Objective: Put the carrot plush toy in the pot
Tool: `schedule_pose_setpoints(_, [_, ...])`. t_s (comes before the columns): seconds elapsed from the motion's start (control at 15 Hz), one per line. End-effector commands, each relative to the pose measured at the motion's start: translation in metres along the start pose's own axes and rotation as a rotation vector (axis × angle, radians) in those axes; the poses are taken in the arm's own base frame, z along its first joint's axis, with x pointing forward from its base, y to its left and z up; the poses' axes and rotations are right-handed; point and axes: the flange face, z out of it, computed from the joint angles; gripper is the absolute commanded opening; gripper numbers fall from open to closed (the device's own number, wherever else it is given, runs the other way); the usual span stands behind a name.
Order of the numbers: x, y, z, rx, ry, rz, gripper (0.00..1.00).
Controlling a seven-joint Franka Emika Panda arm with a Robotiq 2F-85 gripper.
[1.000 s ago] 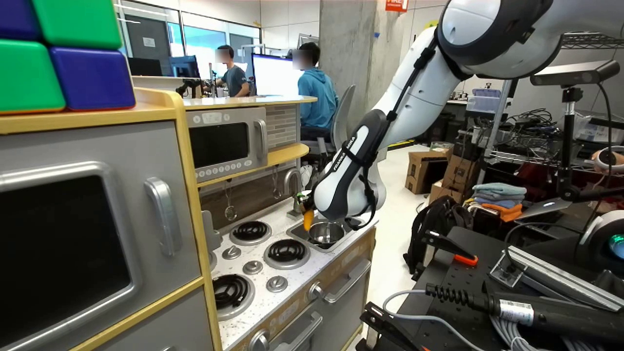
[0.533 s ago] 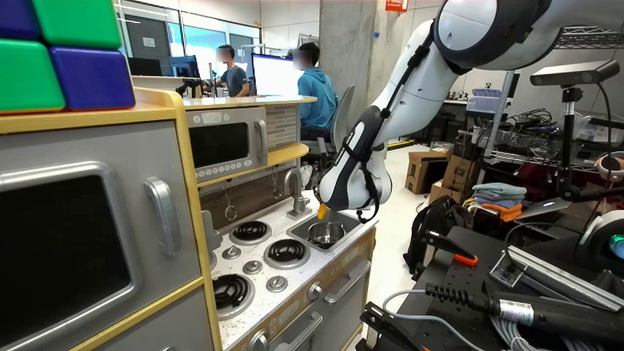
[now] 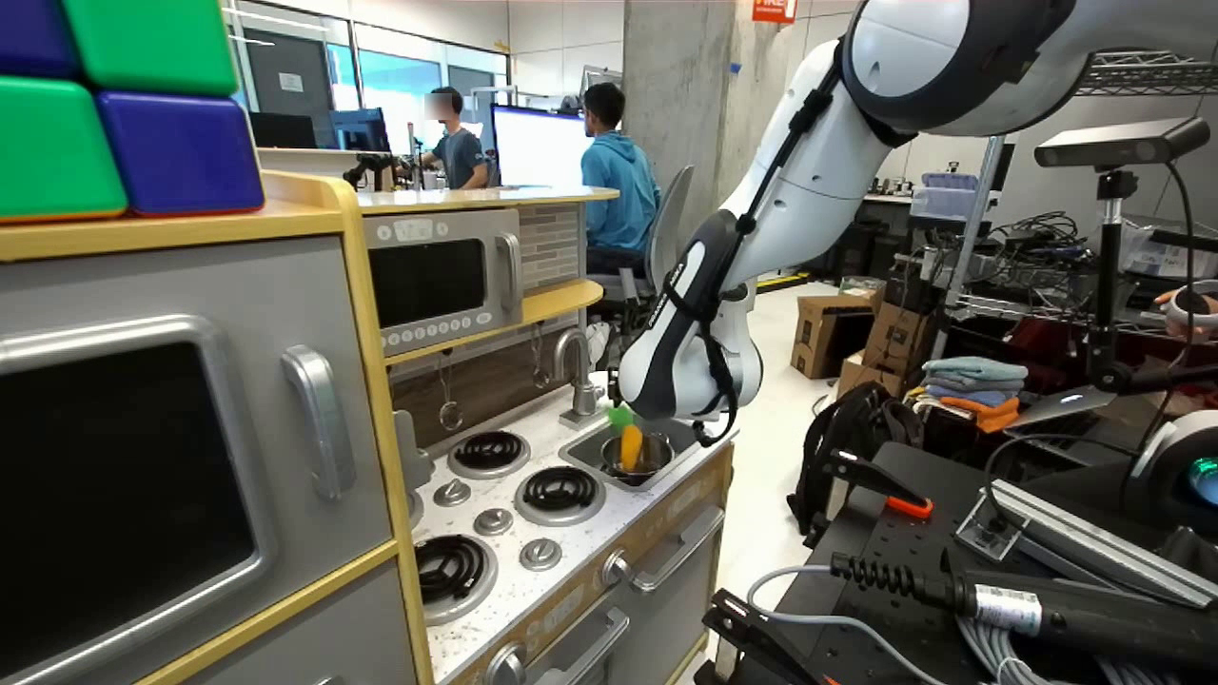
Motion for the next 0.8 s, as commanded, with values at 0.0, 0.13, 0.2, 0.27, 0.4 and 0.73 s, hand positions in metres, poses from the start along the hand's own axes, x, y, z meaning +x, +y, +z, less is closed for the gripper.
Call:
schedule_pose_setpoints(0.0, [0.005,-0.017,-0.011,0.022,0.001,0.020,0.84])
schedule_pose_setpoints(0.13, [0.011,-0.027,-0.017,0.044,0.007,0.019,0.98])
schedule_pose_setpoints(0.2, [0.016,-0.034,-0.024,0.065,0.006,0.015,1.00])
schedule_pose_setpoints(0.27, [0.022,-0.045,-0.036,0.106,-0.002,0.004,1.00])
schedule_pose_setpoints(0.4, [0.030,-0.071,-0.067,0.221,-0.026,-0.029,1.00])
schedule_pose_setpoints(0.73, [0.024,-0.090,-0.081,0.290,-0.062,0.033,1.00])
